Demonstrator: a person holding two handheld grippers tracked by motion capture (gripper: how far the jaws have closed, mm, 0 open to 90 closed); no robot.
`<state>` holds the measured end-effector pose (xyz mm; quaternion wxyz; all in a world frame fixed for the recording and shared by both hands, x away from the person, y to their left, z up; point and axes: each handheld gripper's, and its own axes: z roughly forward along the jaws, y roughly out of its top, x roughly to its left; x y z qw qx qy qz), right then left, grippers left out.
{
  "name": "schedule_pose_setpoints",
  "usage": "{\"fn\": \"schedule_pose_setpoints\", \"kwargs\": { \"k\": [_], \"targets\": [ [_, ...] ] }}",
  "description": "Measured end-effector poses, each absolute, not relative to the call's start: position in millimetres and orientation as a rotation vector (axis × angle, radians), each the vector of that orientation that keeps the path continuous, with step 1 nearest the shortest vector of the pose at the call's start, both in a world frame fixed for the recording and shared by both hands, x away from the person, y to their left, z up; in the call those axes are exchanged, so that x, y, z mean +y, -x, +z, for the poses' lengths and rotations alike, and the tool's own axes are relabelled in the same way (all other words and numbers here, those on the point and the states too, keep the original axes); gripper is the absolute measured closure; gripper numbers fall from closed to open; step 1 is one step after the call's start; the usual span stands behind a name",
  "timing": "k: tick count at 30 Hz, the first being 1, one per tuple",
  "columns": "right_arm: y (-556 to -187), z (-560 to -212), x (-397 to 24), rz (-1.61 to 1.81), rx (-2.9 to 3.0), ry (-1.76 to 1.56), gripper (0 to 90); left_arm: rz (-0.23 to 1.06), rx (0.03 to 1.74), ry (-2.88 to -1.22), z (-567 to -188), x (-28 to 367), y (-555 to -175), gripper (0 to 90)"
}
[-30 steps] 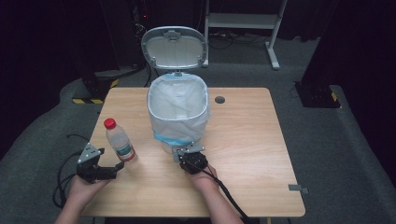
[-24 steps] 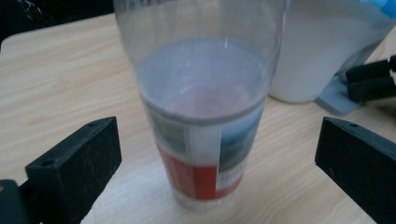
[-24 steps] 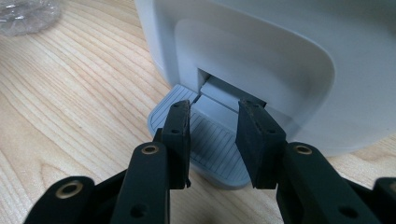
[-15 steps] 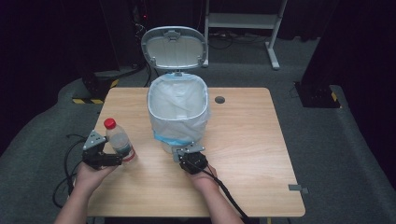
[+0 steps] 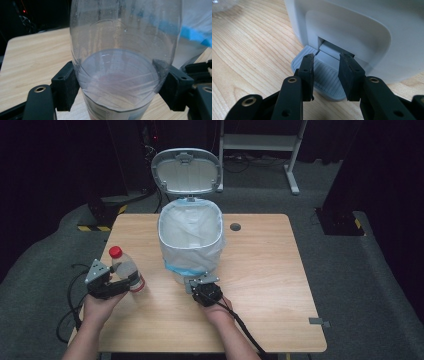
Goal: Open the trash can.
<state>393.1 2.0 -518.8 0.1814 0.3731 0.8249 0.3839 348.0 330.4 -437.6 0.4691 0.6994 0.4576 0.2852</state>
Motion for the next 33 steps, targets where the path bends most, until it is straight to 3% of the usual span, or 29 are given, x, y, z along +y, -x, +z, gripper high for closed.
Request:
{"fn": "schedule_pose_setpoints", "kwargs": {
  "k": [13,33],
  "targets": [
    [-392,-519,2,1.087,2.33,-1.067,65.0,0.754,0.979,-1.592,-402,315,-326,26.5],
    [-392,-519,2,1.087,2.331,-1.067,65.0,0.867,0.895,-1.429,-365,312,-313,27.1]
  ]
}}
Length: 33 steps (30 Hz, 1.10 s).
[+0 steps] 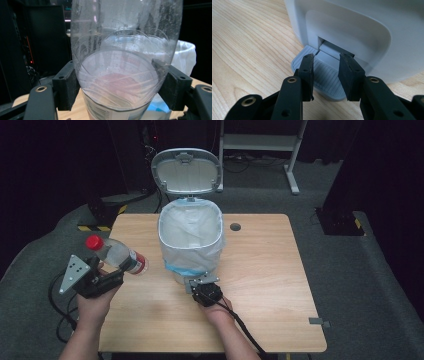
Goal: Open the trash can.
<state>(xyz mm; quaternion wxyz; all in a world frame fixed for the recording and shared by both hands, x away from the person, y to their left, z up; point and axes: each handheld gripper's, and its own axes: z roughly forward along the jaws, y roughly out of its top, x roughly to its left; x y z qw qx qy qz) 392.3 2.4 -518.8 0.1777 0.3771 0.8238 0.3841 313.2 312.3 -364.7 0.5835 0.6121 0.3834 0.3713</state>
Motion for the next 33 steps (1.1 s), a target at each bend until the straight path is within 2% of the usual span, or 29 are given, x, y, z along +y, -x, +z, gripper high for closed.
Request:
{"fn": "schedule_pose_setpoints", "kwargs": {
  "k": [17,33],
  "targets": [
    [-393,-519,2,1.086,2.329,-1.056,65.0,0.911,0.821,-1.356,-333,305,-314,27.2],
    [-393,-519,2,1.09,2.331,-1.062,64.9,0.924,0.74,-1.32,-286,285,-329,27.1]
  ]
}}
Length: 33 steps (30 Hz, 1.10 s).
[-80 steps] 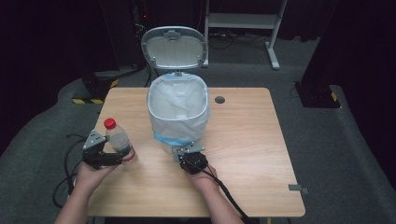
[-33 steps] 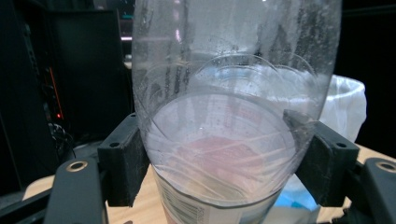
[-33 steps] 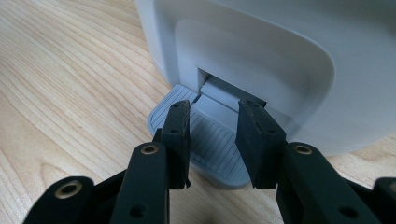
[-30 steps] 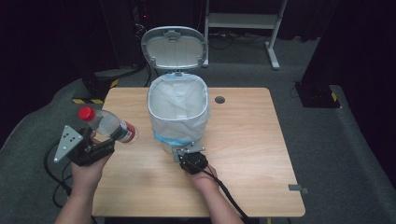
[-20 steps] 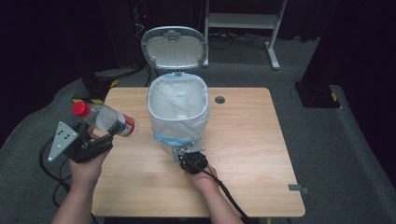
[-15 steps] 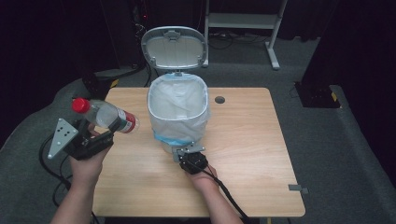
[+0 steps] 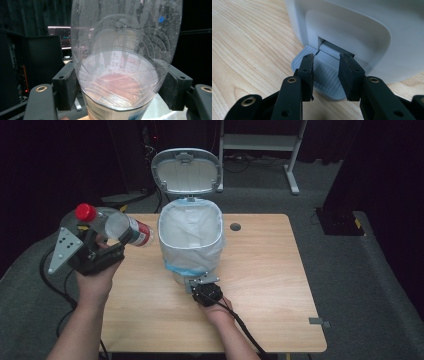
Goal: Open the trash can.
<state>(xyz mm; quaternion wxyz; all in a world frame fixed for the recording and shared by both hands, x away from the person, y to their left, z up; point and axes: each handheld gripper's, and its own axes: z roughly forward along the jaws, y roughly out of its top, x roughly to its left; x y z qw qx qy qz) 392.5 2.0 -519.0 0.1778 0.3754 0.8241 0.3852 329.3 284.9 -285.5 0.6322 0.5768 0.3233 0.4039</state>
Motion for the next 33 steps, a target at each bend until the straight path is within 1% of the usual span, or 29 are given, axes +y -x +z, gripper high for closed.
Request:
{"fn": "schedule_pose_setpoints", "kwargs": {
  "k": [4,7,13,17,26,33],
  "targets": [
    [-392,-519,2,1.09,2.331,-1.061,64.9,0.923,0.715,-1.326,-277,273,-335,27.1],
    [-392,-519,2,1.094,2.329,-1.065,64.9,0.882,0.695,-1.323,-270,260,-343,27.1],
    [-392,-519,2,1.094,2.331,-1.069,64.9,0.847,0.663,-1.325,-266,243,-354,27.1],
    [-392,-519,2,1.092,2.329,-1.064,64.9,0.816,0.688,-1.329,-265,232,-368,27.1],
    [-392,-519,2,1.09,2.326,-1.056,64.9,0.814,0.688,-1.359,-265,213,-384,26.9],
    [-392,-519,2,1.096,2.329,-1.065,64.8,0.802,0.704,-1.413,-267,193,-403,26.8]
  ]
}}
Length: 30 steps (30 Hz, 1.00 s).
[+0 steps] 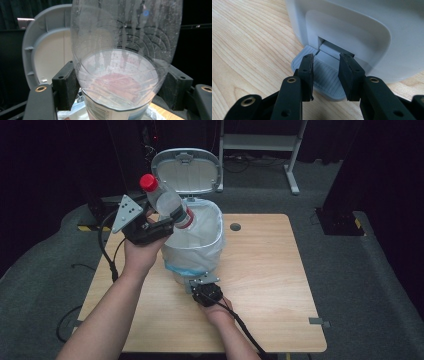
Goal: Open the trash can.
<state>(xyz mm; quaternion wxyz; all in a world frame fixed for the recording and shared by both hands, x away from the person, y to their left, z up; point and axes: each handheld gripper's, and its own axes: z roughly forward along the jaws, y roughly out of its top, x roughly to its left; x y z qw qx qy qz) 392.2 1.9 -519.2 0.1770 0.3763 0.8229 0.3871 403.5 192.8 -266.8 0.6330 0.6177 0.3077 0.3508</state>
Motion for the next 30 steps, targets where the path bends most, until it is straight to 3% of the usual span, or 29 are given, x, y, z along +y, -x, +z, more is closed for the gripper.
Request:
{"fn": "schedule_pose_setpoints", "kwargs": {
  "k": [30],
  "targets": [
    [-391,-519,2,1.091,2.325,-1.065,64.8,0.757,0.709,-1.454,-273,172,-430,26.4]
  ]
}}
